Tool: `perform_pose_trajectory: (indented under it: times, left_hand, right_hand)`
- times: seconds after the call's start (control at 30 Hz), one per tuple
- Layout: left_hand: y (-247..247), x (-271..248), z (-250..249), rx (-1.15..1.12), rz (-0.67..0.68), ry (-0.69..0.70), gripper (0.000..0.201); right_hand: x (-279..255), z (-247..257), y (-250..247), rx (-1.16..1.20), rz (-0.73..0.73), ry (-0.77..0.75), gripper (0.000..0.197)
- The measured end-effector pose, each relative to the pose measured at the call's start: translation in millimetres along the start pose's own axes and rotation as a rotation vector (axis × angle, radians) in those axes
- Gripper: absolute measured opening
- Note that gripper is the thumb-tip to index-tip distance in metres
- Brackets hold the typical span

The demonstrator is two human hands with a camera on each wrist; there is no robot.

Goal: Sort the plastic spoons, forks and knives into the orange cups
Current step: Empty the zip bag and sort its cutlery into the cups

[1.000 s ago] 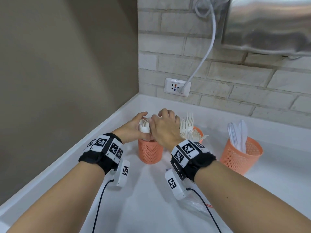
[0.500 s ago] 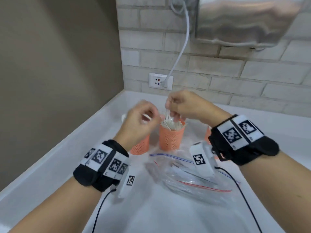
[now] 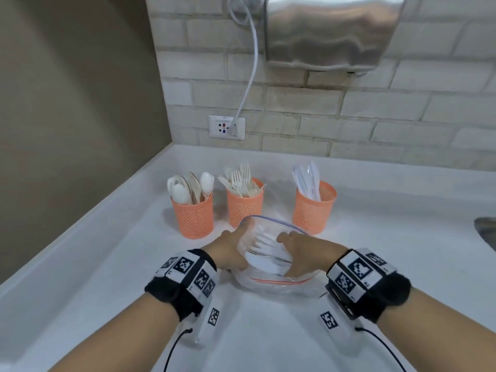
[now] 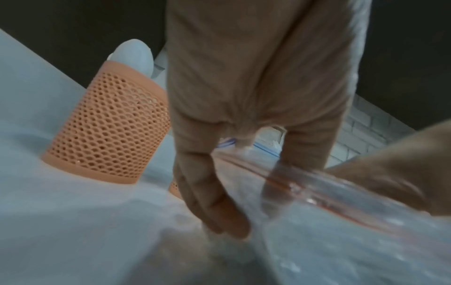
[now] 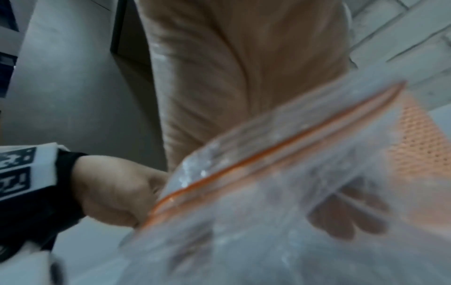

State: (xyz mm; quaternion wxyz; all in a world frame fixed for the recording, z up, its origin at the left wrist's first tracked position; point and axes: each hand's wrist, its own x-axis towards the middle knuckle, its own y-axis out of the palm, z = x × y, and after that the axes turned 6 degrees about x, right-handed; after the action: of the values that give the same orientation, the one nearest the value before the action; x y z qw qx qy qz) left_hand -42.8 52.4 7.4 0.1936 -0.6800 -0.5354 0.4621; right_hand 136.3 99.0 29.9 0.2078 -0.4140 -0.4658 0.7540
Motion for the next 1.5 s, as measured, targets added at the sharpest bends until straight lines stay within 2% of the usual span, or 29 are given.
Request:
perform_pose_trajectory:
  times: [0.13, 0.23, 0.33, 0.43, 0.57, 0.67, 0.77, 0.9, 1.0, 1.1, 1.17, 1.27, 1.33, 1.37, 1.4, 1.43, 1.5]
  left_hand:
    - [3, -1, 6, -0.022, -0.045, -0.081, 0.118]
    - [6, -9, 3, -0.074, -0.019, -0.094, 0.119]
    - [7, -10, 4, -0.247, 0.003, -0.029, 0.125]
    - [6, -13, 5, -0.472, 0.059, -0.006, 0.125]
    - [3, -26, 3, -0.582, 0.045, 0.011, 0.11]
    - [-1, -31, 8, -0.521, -0.014, -0.015, 0.095]
    - [-5, -34, 11, -0.35, -0.05, -0.04, 0.066]
    - [-8, -35, 5, -0.125, -0.08, -0.075, 0.01]
    - [-10, -32, 5, -0.094, -0.155, -0.137, 0.018]
    - [-12, -32, 3, -0.099, -0.218, -0.176, 0.011]
    - [-14, -33, -2, -0.13, -0.296, -0.168, 0.009]
    - [-19, -33, -11, -0.399, -0.483, -0.123, 0.023]
    - [-22, -31, -13, -0.535, -0.545, -0.136, 0.024]
    - [-23, -29, -12, -0.525, -0.556, -0.154, 0.02]
    - [-22, -27, -11, -0.458, -0.546, -0.178, 0.014]
    - [-20, -28, -10, -0.343, -0.515, -0.198, 0.01]
    - [-15, -27, -5, -0.087, -0.443, -0.179, 0.016]
  right_hand:
    - [-8, 4, 26, -0.119, -0.133, -0.101, 0.057]
    - [-12, 9, 40, -0.238, -0.179, -0.13, 0.057]
    - [-13, 12, 45, -0.3, -0.203, -0.134, 0.057]
    - [-9, 11, 48, -0.33, -0.268, -0.169, 0.048]
    - [-5, 4, 46, -0.156, -0.278, -0.168, 0.037]
    - [-6, -3, 36, 0.044, -0.263, -0.189, 0.032]
    - [-9, -12, 20, 0.305, -0.227, -0.281, 0.035]
    - [-17, -20, 7, 0.556, -0.134, -0.338, 0.04]
    - [-16, -24, 10, 0.591, -0.077, -0.348, 0.045]
    - [-18, -26, 10, 0.702, -0.131, -0.356, 0.047]
    - [-20, -26, 10, 0.684, -0.186, -0.383, 0.045]
    - [-19, -23, 14, 0.468, -0.257, -0.424, 0.028]
    - [-19, -24, 13, 0.48, -0.291, -0.426, 0.02]
    - [-19, -25, 11, 0.546, -0.308, -0.423, 0.017]
    - [-18, -28, 8, 0.626, -0.325, -0.409, 0.025]
    - [-18, -31, 6, 0.733, -0.338, -0.392, 0.034]
    - [-19, -34, 3, 0.907, -0.347, -0.37, 0.039]
